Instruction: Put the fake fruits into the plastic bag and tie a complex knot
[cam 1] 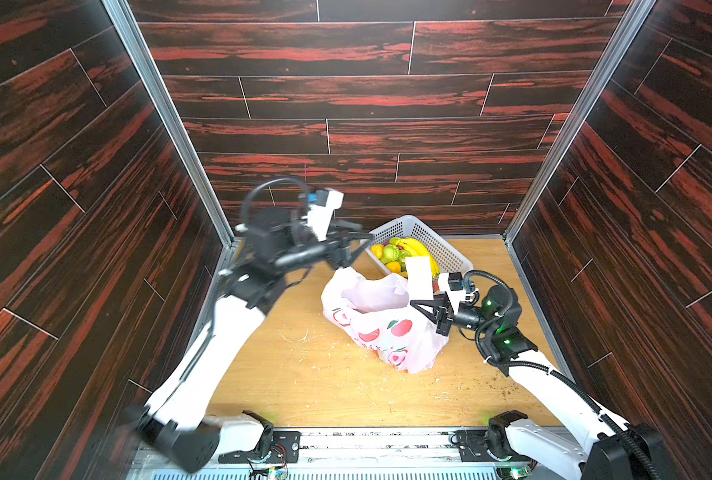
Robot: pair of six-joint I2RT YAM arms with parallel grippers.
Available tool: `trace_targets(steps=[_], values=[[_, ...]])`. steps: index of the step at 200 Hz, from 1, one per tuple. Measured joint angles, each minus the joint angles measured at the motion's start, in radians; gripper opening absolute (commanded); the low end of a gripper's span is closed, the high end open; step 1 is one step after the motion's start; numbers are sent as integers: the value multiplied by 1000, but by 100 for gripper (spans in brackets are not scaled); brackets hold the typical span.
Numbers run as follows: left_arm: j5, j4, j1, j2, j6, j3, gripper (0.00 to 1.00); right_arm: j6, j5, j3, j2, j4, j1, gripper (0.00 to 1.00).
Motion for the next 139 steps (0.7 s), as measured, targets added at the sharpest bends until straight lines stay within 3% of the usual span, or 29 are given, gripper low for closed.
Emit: trace_targets(steps=[14, 33, 79, 139], values=[[-45, -41, 3, -104, 17, -62, 85, -7, -35, 13, 7, -4, -25, 0], [-97, -82, 3, -216, 21, -142, 87, -16, -74, 35, 29, -10, -50, 0], [-200, -172, 3, -242, 19, -205, 90, -25, -129, 63, 53, -26, -58, 0], [-162, -226, 5, -174, -26, -260, 75, -37, -146, 80, 67, -54, -62, 0]])
